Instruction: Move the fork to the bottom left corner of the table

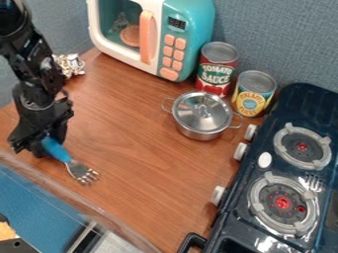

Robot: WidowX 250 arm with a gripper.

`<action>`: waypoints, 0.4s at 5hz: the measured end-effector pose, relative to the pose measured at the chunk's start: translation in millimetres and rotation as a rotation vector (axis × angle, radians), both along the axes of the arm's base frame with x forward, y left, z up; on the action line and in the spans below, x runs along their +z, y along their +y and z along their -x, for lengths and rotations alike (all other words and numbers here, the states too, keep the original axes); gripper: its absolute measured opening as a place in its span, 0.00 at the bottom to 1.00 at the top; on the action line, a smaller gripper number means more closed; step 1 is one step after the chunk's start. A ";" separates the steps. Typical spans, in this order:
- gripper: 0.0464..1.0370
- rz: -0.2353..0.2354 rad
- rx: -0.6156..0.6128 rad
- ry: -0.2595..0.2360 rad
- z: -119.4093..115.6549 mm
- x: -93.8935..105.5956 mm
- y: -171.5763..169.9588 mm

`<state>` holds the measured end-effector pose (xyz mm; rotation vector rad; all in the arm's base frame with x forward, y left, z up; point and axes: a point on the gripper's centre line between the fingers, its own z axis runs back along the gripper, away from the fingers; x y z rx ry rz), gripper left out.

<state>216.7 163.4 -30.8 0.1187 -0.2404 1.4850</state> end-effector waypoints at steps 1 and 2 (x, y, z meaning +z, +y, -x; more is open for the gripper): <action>0.96 -0.003 0.000 0.017 2.1 0.5 -0.9; 0.97 -0.018 0.019 0.008 1.8 8.5 1.0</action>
